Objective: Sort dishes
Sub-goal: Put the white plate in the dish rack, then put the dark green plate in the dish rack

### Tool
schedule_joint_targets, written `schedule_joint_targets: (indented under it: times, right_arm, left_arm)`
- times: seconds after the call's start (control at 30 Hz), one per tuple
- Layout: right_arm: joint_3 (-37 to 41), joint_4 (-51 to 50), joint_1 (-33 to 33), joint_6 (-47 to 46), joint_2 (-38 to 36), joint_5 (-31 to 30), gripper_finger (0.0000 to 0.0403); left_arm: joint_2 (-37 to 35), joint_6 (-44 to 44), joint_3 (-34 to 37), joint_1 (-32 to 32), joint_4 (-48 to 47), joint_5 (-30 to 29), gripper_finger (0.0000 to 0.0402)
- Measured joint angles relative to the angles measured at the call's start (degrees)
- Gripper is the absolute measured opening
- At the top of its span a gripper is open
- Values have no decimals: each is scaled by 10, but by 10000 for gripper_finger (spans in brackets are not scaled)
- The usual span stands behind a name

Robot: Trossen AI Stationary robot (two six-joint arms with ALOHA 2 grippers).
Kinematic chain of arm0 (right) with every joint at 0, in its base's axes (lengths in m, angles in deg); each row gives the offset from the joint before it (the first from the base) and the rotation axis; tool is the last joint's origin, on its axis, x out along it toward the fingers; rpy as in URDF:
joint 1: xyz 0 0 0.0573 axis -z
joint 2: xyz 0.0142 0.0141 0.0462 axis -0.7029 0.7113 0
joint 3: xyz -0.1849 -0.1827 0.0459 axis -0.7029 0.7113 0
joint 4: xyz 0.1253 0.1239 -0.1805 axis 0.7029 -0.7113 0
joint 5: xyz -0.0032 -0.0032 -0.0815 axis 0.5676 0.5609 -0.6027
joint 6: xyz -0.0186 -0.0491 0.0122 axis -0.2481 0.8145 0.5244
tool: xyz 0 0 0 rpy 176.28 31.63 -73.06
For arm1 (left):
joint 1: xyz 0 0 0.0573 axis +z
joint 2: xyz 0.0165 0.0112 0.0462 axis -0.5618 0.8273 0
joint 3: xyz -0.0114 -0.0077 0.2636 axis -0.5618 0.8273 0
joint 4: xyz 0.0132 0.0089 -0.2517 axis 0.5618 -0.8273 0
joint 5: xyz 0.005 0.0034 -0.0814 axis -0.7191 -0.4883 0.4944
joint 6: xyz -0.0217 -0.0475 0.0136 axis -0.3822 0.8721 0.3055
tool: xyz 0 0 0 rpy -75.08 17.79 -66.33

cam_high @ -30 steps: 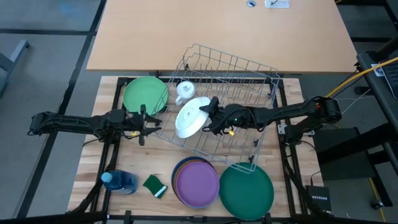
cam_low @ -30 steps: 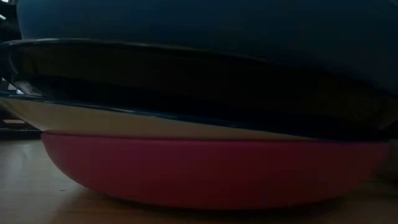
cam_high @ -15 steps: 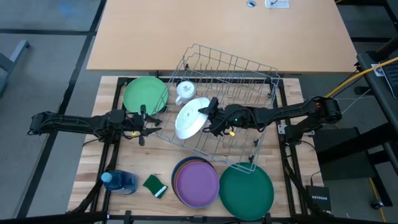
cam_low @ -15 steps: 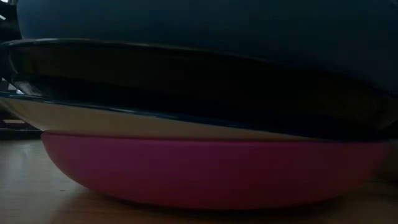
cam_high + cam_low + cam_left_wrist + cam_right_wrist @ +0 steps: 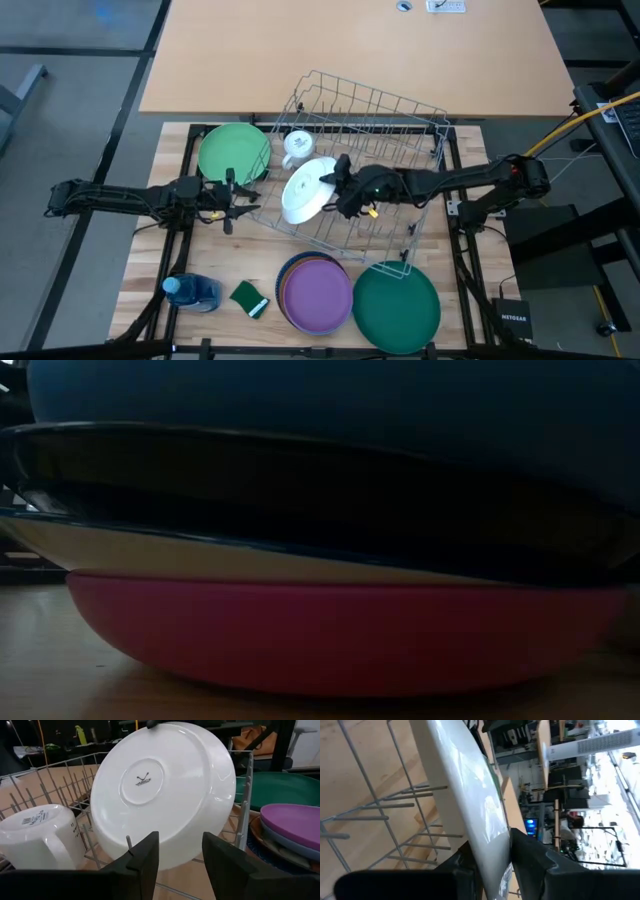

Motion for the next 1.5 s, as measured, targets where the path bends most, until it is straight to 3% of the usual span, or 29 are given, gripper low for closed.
schedule_joint_targets:
  times: [0.83, 1.17, 1.3, 1.5]
  right_arm:
    - [-25, 4, -1, -110, 0, -31, 88]
    - [-25, -5, -1, -126, 0, -5, 91]
    - [-25, -11, -1, -136, 0, -4, 119]
    - [-25, -32, -1, -141, 0, -5, 200]
  left_arm:
    - [0, -14, 0, 0, 0, 1, 141]
    - [0, -14, 0, 0, 0, 1, 141]
    - [0, -14, 0, 0, 0, 1, 141]
    - [0, -14, 0, 0, 0, 1, 141]
